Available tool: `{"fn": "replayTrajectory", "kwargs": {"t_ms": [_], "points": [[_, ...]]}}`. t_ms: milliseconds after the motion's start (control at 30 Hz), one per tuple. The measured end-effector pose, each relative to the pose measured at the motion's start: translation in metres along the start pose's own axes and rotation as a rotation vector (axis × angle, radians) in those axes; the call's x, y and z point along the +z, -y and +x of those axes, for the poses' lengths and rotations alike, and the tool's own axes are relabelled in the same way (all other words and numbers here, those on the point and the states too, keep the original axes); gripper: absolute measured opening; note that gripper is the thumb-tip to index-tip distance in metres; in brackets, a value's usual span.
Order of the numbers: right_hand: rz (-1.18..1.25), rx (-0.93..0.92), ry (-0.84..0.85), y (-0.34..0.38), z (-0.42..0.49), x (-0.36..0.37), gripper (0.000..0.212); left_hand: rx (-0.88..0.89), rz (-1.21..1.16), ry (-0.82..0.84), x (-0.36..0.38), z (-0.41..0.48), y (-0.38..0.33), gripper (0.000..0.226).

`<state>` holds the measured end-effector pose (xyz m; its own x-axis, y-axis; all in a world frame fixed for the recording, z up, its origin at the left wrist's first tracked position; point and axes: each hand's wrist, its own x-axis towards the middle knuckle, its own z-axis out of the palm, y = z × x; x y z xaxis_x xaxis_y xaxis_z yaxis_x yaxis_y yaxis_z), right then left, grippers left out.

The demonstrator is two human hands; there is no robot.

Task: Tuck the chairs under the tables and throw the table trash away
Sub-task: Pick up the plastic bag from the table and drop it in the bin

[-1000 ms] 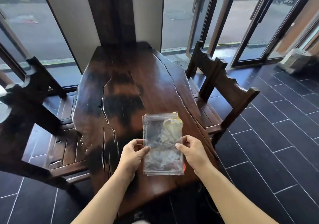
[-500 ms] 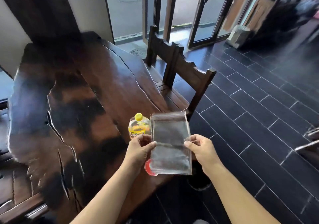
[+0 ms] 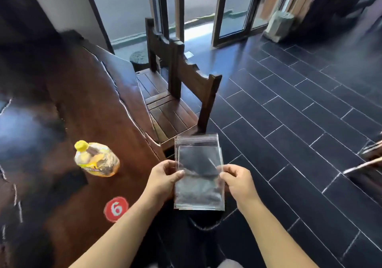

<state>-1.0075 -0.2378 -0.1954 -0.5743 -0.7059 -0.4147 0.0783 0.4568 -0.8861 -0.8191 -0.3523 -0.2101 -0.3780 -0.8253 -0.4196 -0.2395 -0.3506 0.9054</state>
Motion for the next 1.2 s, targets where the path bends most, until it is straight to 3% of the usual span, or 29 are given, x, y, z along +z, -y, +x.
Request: {"fn": "replayTrajectory", "kwargs": {"t_ms": [133,367,967,1200], "points": [[-0.051,0.014,0.048,-0.023,0.036,-0.043,0.025,-0.023,0.045,-0.095,0.054,0.017,0.009,0.014],[-0.185,0.074,0.046,-0.098,0.11,-0.072,0.015,-0.207,0.094,-0.069,0.115,0.071,0.081,0.01],[-0.414,0.331,0.106,-0.399,0.259,-0.002,0.015,-0.561,0.087,-0.149,0.152,0.202,0.39,0.024],[-0.479,0.468,0.141,-0.485,0.273,0.015,0.017,-0.633,0.174,-0.116,0.16,0.222,0.467,0.032]]}}
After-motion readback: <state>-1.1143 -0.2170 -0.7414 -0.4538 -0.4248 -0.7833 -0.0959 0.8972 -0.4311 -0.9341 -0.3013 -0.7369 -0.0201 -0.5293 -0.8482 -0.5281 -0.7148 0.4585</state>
